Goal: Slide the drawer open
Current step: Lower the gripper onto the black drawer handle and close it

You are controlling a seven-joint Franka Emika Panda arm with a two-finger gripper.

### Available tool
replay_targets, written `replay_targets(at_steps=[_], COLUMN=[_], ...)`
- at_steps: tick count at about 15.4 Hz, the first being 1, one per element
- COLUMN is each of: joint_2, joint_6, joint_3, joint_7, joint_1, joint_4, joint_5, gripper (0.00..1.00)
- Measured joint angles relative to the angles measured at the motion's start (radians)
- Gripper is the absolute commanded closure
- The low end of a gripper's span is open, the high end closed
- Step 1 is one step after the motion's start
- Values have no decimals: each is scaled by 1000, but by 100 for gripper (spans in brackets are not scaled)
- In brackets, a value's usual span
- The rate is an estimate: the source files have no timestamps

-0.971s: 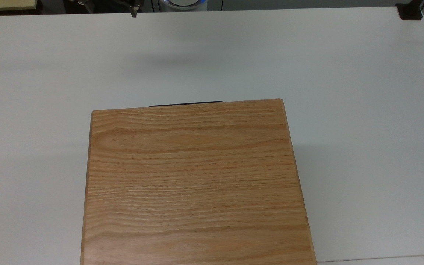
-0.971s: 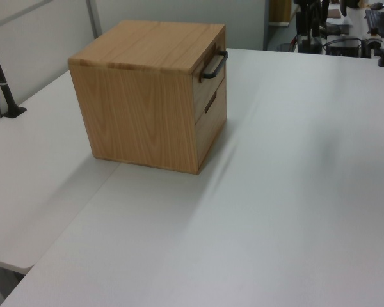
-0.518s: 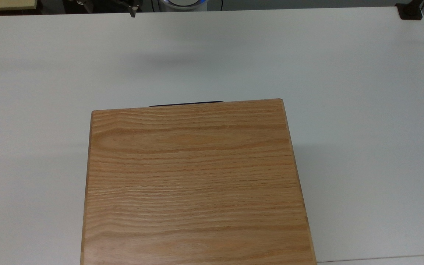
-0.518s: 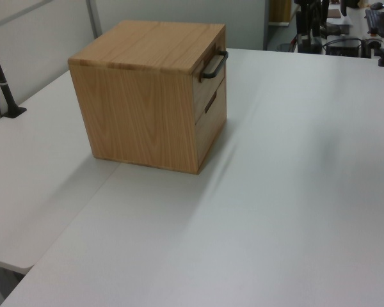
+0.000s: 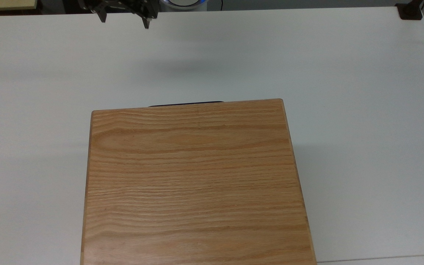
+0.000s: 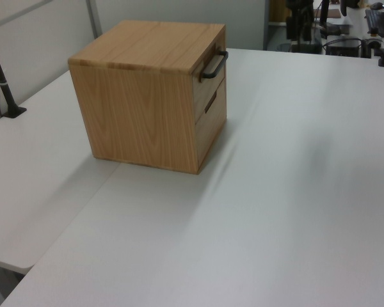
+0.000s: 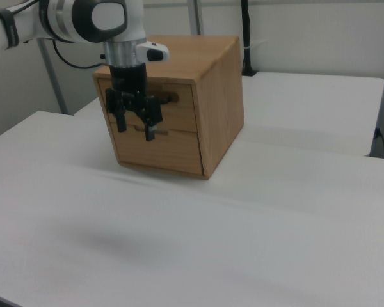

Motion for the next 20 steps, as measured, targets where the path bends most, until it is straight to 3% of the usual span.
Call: replay_targets(at_steps=[3, 6, 10, 11, 13, 16, 20], joint_2=[7, 14, 39, 42, 42, 43, 48], joint_6=[105, 253, 448, 526, 622, 751, 866], joint_3=[0, 0, 30, 50, 64, 68, 68], joint_7=[153, 397, 832, 975, 1122, 1243, 1281], joint_1=[12, 13, 16, 19, 22, 54, 90], joint_4=[-4, -25, -55, -69, -100, -146, -166], joint_5=[34, 98, 126, 128, 128, 128, 128], gripper=[2, 3, 33, 37, 42, 47, 47])
